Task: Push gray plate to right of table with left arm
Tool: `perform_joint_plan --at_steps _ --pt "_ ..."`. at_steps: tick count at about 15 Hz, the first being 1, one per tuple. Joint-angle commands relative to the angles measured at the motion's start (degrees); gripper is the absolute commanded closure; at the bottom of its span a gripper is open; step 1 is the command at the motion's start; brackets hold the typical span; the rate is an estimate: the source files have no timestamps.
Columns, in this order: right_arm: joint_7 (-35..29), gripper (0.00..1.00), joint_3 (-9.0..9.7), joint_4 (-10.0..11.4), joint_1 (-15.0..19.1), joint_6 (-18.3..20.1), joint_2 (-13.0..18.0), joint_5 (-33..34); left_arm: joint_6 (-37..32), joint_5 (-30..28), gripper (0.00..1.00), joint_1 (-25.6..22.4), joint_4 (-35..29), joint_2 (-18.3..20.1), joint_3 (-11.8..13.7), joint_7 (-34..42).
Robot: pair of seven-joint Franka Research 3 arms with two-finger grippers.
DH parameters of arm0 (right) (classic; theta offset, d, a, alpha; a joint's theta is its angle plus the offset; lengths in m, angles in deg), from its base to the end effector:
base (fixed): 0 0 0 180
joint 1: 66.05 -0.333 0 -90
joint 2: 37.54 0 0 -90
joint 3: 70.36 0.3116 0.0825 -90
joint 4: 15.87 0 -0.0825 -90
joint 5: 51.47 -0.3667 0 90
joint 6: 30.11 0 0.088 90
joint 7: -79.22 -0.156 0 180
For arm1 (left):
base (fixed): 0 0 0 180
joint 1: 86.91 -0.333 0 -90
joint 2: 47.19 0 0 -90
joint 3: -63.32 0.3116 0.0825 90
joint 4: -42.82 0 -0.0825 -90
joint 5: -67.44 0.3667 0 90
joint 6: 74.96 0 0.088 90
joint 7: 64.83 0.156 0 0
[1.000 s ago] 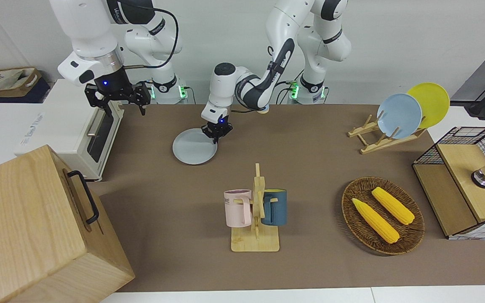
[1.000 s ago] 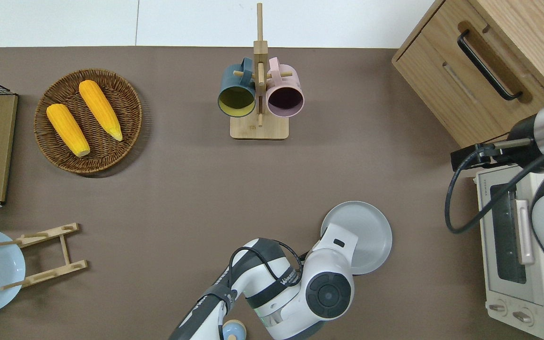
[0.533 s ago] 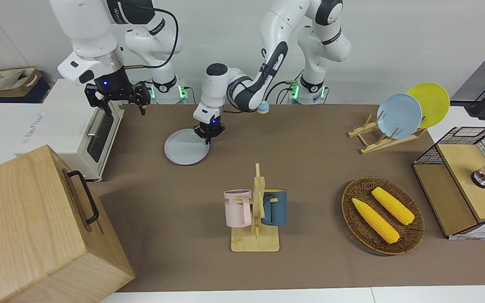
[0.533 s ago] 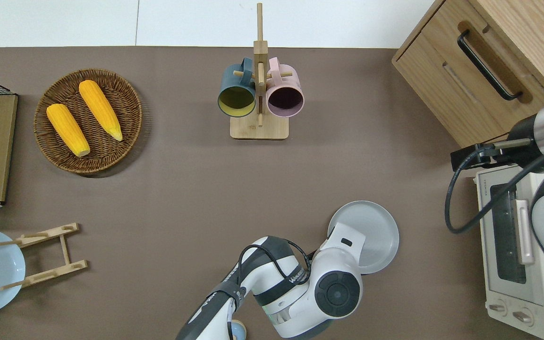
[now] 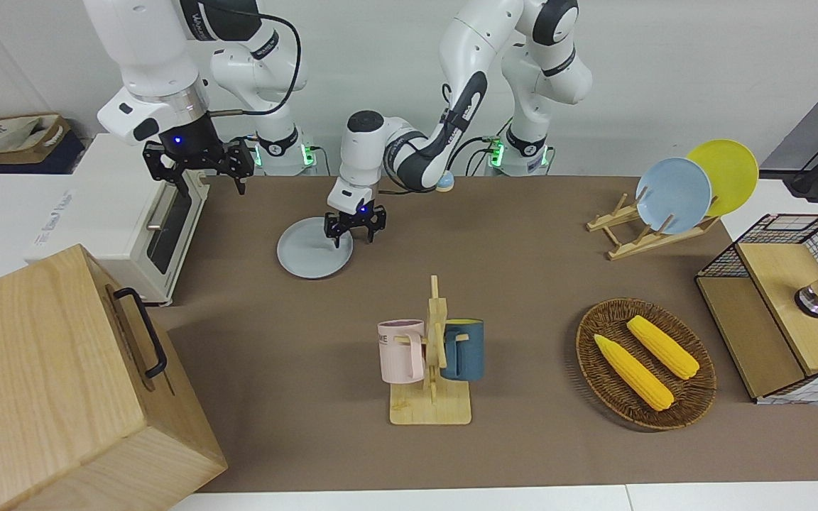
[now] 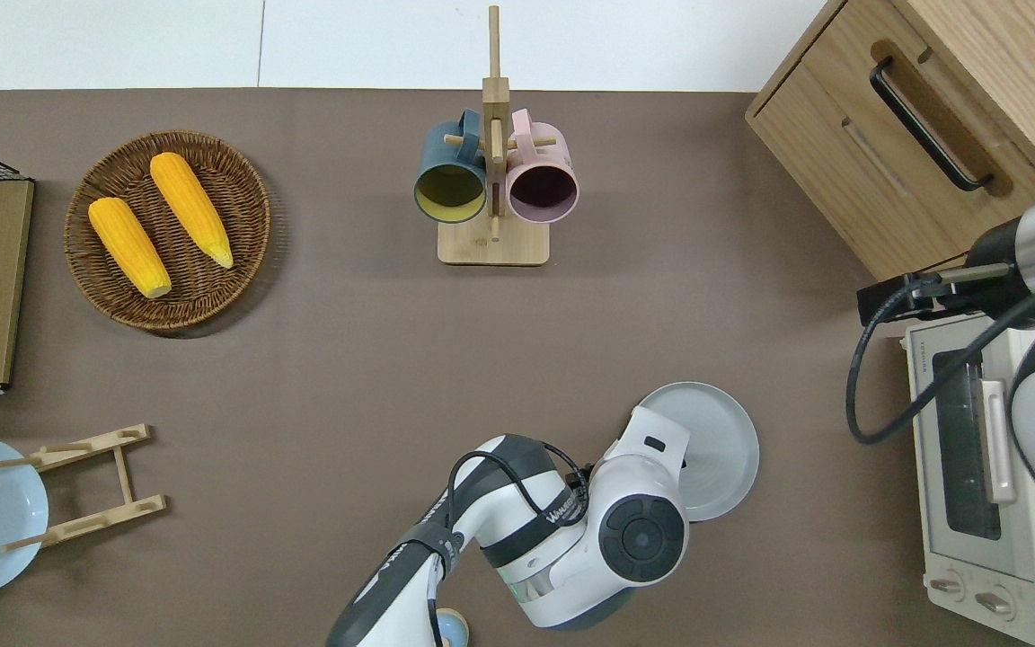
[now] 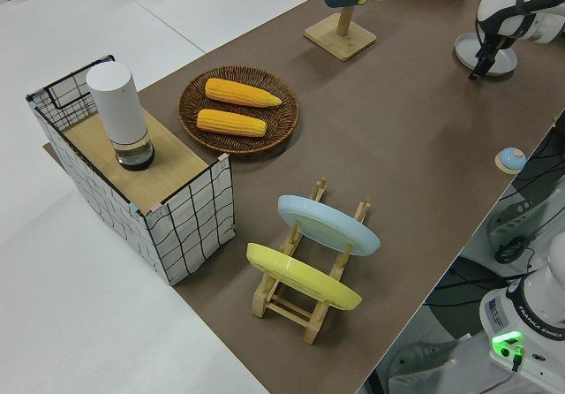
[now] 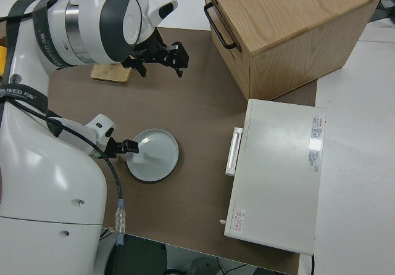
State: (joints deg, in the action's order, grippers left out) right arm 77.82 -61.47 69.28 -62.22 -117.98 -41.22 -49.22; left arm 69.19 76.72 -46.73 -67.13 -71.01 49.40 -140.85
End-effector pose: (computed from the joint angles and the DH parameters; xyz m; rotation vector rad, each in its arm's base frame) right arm 0.5511 0.0400 0.5717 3.1098 0.0972 -0.0223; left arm 0.3818 -0.5122 0.2602 2.9338 0.4283 0.1401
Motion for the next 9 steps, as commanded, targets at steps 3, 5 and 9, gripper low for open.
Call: perform_joint_plan --at_steps 3,5,9 --pt "-0.2 0.017 -0.01 -0.1 0.0 0.6 0.3 -0.4 -4.6 -5.0 0.01 -5.3 -2.4 5.6 -0.5 12.1" --pt "-0.2 0.017 -0.01 -0.1 0.0 0.6 0.3 -0.4 -11.2 -10.5 0.01 -8.2 -3.0 9.3 -0.3 21.3" --pt "-0.2 0.017 -0.01 -0.1 0.0 0.6 0.3 -0.4 -21.0 -16.2 0.01 -16.3 -5.4 16.7 0.1 36.9"
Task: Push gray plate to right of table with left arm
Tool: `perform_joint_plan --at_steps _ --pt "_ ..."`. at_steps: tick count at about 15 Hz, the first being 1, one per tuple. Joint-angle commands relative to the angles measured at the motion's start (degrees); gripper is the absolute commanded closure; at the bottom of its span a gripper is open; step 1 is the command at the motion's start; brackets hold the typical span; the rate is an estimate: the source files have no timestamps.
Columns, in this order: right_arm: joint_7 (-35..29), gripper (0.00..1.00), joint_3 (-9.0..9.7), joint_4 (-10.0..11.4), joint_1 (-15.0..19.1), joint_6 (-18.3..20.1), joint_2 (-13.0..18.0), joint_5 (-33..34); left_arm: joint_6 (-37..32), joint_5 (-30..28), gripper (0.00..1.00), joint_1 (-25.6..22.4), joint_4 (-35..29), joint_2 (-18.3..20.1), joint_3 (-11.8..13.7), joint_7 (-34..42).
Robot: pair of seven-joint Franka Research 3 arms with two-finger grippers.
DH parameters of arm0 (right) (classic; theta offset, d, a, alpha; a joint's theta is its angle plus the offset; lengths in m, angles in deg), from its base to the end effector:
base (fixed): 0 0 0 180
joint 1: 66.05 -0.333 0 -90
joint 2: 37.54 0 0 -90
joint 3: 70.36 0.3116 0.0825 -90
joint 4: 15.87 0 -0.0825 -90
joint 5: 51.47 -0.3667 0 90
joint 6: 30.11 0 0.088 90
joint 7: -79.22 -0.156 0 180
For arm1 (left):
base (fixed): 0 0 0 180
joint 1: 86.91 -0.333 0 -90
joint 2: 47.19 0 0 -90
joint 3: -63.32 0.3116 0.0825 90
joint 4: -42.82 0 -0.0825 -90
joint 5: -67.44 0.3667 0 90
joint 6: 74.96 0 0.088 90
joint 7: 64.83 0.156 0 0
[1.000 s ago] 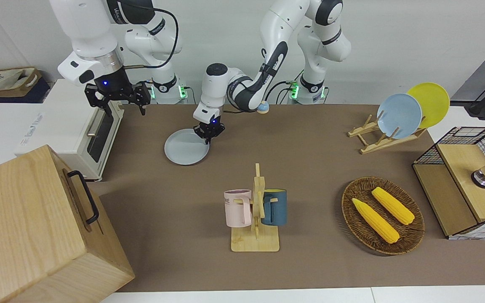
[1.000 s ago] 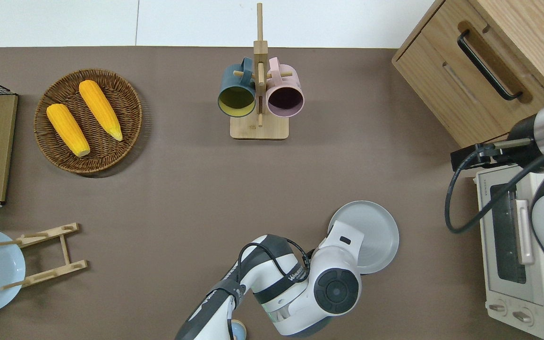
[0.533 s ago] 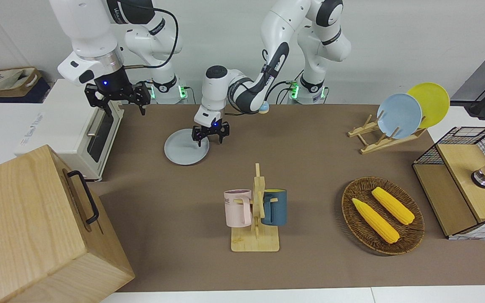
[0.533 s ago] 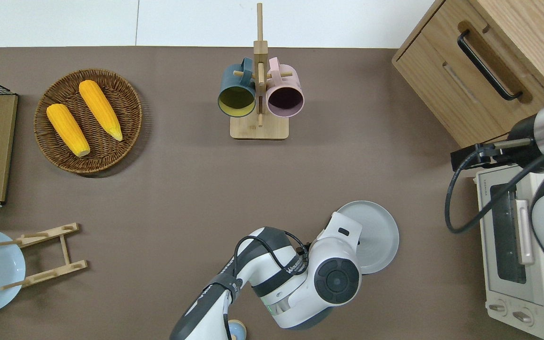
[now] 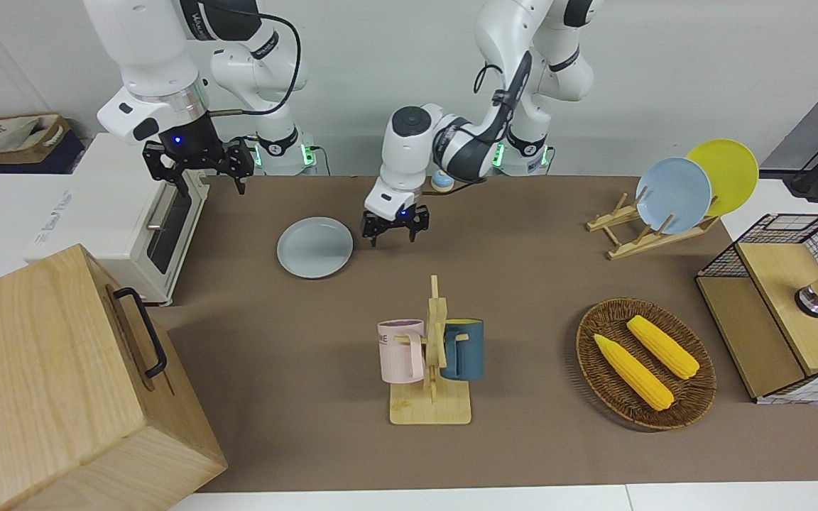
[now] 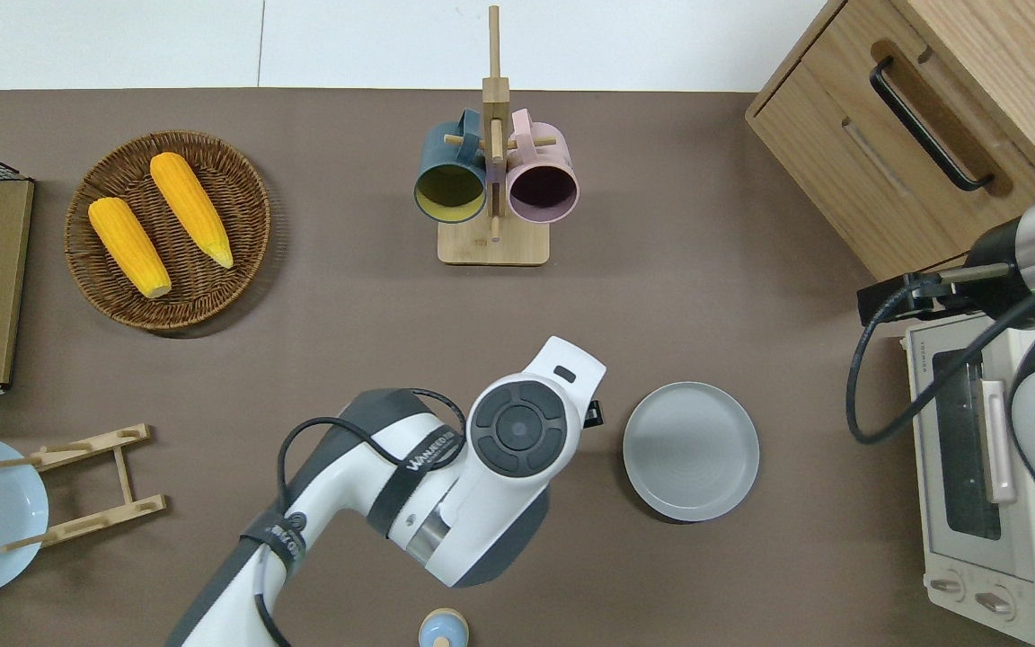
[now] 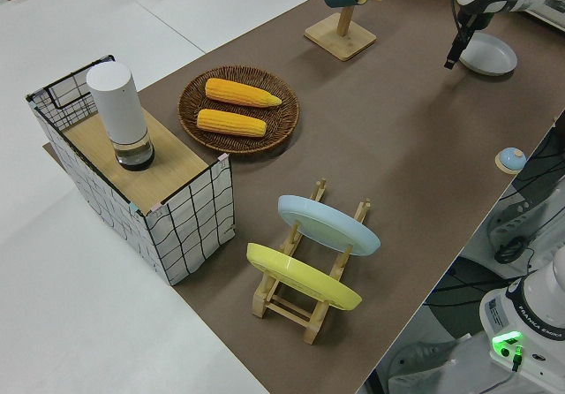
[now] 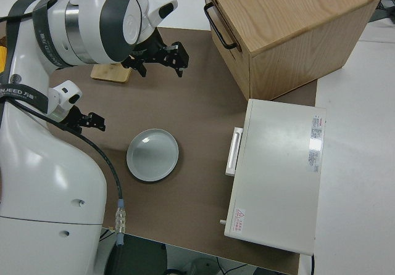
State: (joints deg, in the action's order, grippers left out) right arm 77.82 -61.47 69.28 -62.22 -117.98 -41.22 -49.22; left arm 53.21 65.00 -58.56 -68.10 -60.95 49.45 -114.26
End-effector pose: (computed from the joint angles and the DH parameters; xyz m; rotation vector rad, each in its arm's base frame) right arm 0.5511 0.0400 0.5717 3.1098 0.0972 -0.0223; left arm 0.4451 -0.4026 0.3291 3.0201 0.2416 -0.0281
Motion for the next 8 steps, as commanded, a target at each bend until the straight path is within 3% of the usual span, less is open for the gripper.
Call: perform_joint_plan --at_steps 1,5,8 --pt "-0.2 0.017 -0.01 -0.1 0.0 0.6 0.3 -0.4 -9.2 -6.1 0.01 -7.8 -4.7 9.2 0.2 15.8" --pt "-0.2 0.017 -0.01 -0.1 0.0 0.6 0.3 -0.4 -19.6 -6.3 0.0 -19.5 -4.6 14.7 0.4 30.4" --pt "-0.2 0.017 -0.01 -0.1 0.0 0.6 0.3 -0.4 -23.3 -5.8 0.0 -24.5 -4.0 16.7 0.4 36.7"
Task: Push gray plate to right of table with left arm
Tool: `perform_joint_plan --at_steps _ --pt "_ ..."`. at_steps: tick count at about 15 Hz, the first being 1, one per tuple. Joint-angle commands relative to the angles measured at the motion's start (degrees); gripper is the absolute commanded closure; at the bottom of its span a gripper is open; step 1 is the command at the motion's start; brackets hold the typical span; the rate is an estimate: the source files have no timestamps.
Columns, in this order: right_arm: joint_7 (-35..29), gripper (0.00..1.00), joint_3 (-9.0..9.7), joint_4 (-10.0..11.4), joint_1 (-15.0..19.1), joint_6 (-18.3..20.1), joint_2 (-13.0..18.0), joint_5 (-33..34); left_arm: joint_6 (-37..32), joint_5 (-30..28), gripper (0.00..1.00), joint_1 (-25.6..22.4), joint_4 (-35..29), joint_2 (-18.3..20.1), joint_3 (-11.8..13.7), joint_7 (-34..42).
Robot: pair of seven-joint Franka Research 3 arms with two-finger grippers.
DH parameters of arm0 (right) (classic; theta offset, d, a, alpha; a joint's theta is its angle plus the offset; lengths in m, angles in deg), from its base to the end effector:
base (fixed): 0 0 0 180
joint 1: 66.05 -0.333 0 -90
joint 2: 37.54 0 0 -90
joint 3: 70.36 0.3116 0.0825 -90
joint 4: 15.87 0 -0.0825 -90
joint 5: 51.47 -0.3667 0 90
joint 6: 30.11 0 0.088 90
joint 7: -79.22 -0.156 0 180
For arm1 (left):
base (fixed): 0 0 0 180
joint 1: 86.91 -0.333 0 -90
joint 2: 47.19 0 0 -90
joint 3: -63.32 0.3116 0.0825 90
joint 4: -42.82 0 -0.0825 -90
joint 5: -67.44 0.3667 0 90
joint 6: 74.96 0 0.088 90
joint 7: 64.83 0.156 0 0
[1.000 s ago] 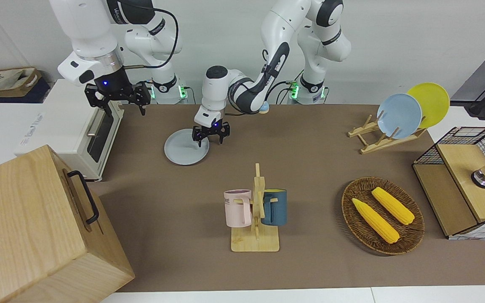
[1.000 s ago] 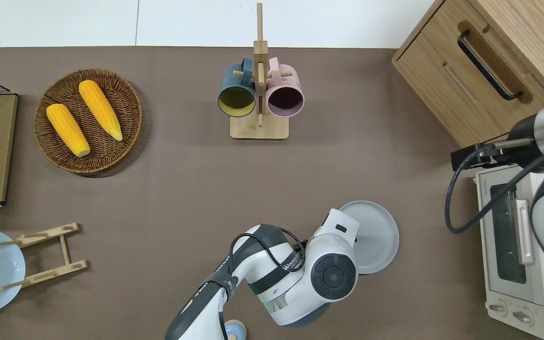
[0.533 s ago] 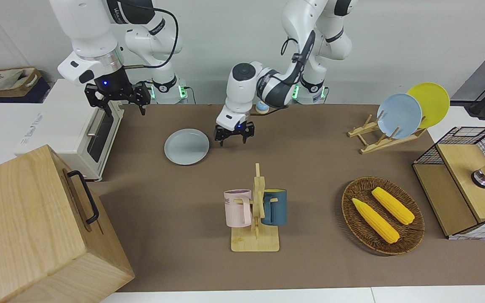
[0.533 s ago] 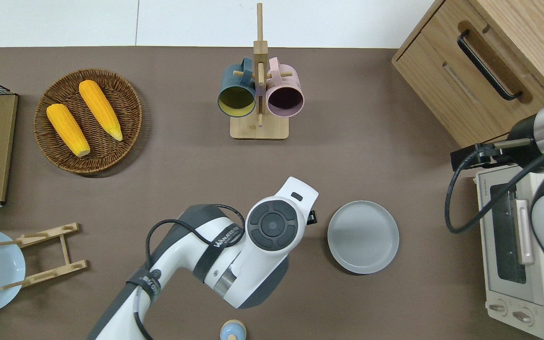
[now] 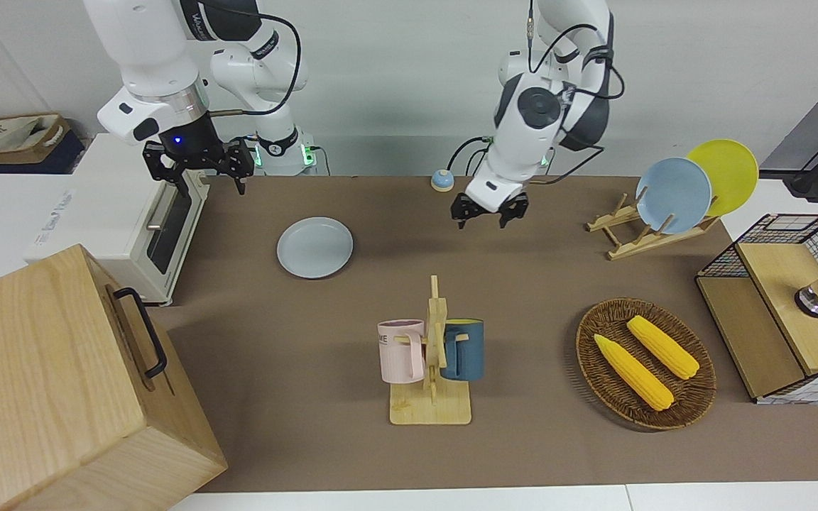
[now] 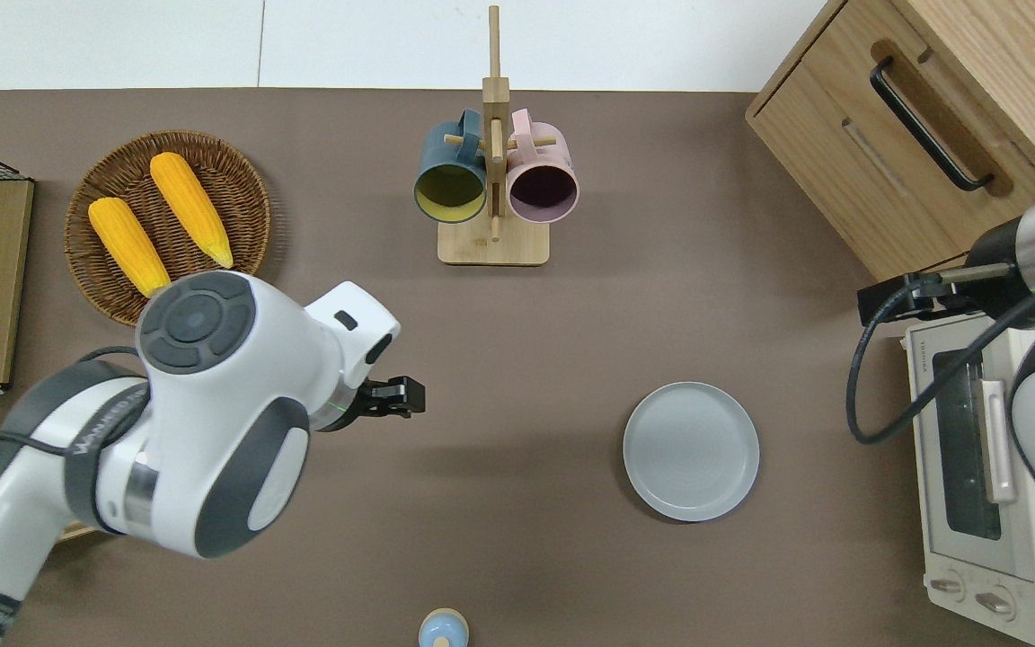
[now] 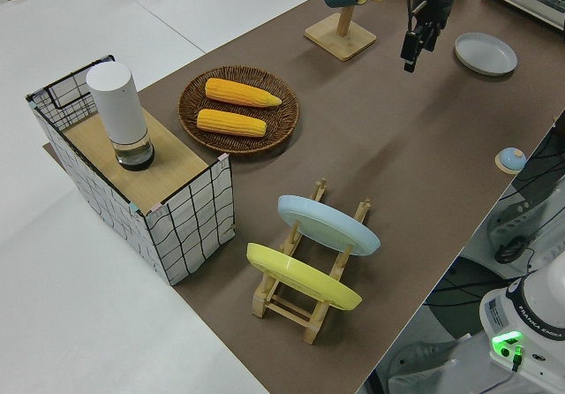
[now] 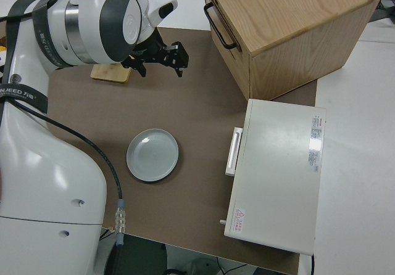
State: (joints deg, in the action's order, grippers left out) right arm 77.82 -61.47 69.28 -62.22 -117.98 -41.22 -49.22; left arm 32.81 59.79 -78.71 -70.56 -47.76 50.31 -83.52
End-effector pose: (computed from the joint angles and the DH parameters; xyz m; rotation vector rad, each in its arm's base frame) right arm 0.5511 0.0400 0.5717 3.1098 0.0972 -0.0223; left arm 0.4839 -0.2050 0.4069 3.0509 0.0054 -0.2208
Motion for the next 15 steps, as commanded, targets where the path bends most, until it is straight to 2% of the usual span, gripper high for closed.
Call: perform_joint_plan --at_steps 1,5,6,9,11,15 --pt "-0.2 0.017 -0.01 -0.1 0.0 0.6 0.3 -0.4 -4.0 -0.4 0.0 -6.4 -1.3 4.1 -0.4 8.1" --pt "-0.2 0.017 -0.01 -0.1 0.0 0.6 0.3 -0.4 -9.5 1.1 0.0 -13.4 1.7 6.3 0.8 19.0" --pt "-0.2 0.017 -0.01 -0.1 0.0 0.6 0.3 -0.4 -10.5 3.1 0.0 -13.9 2.9 6.4 1.2 21.4" --pt "-0.2 0.017 -0.01 -0.1 0.0 0.6 0.3 -0.4 -13.7 7.5 0.0 -14.2 6.0 6.6 5.3 27.3" --pt "-0.2 0.017 -0.01 -0.1 0.0 0.6 0.3 -0.4 -15.2 8.1 0.0 -14.2 8.1 6.8 7.2 28.6" --pt "-0.2 0.017 -0.01 -0.1 0.0 0.6 0.3 -0.4 -16.7 8.6 0.0 -14.2 11.7 6.7 7.9 28.8"
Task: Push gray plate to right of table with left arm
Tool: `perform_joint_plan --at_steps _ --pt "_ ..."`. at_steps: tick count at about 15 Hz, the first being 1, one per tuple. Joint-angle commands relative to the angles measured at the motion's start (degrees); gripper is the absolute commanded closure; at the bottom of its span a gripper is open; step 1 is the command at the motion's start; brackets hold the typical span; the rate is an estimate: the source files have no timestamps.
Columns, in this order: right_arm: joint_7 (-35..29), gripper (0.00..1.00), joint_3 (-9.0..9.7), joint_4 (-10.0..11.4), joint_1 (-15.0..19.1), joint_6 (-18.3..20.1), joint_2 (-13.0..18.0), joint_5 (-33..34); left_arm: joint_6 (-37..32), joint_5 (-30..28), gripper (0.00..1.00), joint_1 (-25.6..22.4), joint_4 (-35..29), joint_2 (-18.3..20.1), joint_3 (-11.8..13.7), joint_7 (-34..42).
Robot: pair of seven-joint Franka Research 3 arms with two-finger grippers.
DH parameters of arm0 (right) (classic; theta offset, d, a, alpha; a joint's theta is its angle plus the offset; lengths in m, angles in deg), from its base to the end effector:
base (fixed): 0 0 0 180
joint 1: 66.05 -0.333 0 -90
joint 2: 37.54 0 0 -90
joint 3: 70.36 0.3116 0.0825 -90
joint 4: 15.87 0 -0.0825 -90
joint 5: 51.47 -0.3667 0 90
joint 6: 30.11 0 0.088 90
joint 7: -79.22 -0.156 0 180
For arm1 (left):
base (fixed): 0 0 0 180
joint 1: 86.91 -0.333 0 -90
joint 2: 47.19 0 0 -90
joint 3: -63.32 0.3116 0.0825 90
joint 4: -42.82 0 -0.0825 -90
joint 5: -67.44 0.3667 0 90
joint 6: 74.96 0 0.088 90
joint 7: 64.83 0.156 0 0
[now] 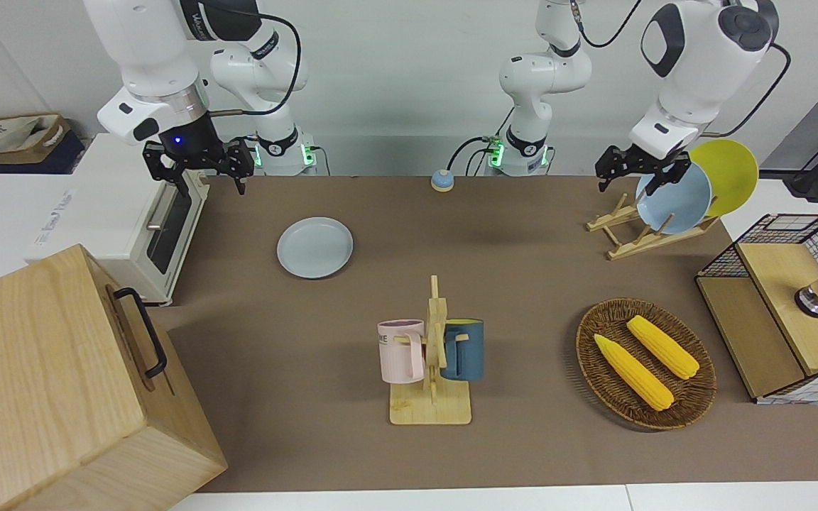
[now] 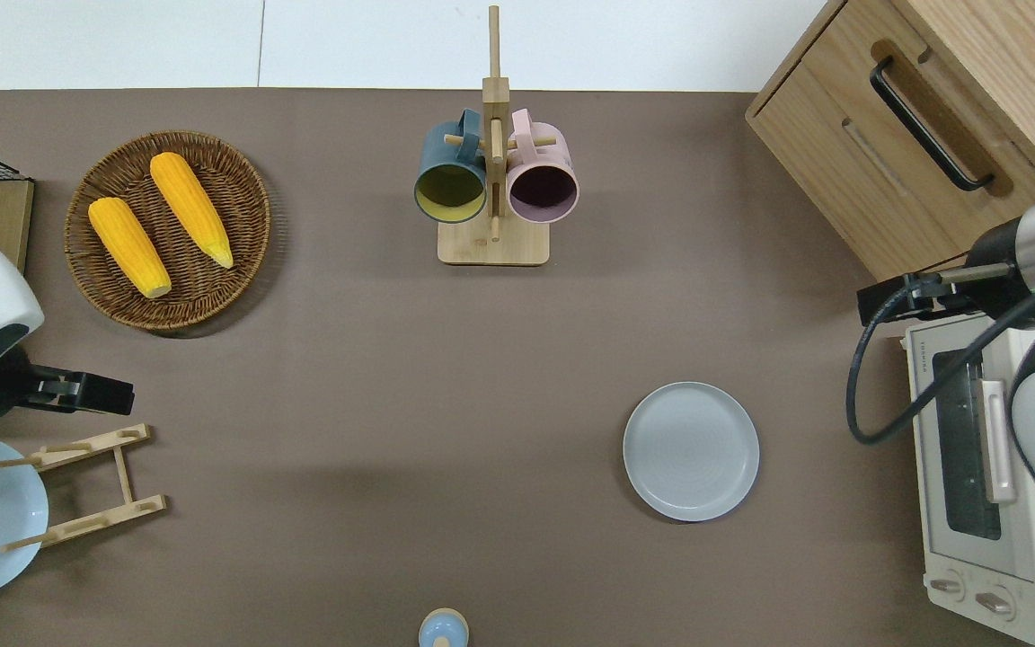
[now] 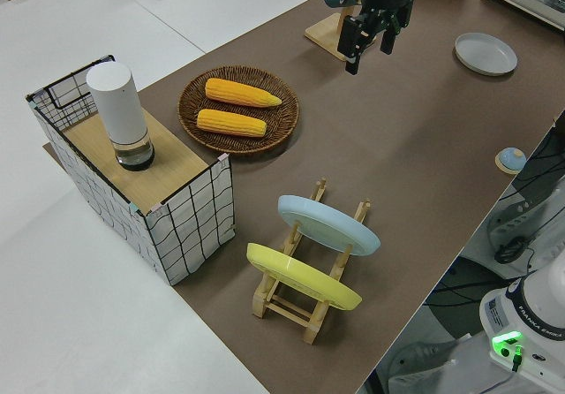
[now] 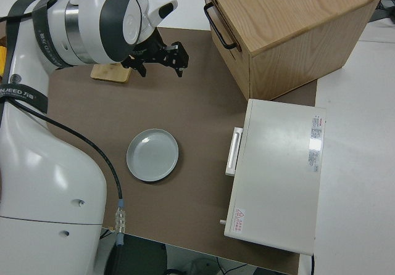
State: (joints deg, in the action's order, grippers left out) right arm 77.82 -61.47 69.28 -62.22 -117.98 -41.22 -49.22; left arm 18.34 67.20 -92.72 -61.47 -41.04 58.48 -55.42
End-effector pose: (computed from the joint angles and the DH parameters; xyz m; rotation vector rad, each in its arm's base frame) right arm 0.5511 0.0400 0.5717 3.1098 0.0972 -0.0223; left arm 0.4979 0.0064 0.5183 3.1276 -0.2287 -0.1333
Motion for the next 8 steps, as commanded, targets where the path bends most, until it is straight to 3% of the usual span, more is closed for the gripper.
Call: perform_joint_plan --at_steps 1,8 --pt "-0.2 0.017 -0.01 -0.1 0.0 0.6 0.3 -0.4 -2.9 1.1 0.01 -0.1 3.6 -0.1 -0.3 0.7" --pt "-0.2 0.017 -0.01 -0.1 0.0 0.6 0.3 -0.4 -2.6 1.2 0.0 0.2 3.9 -0.3 -0.4 0.4"
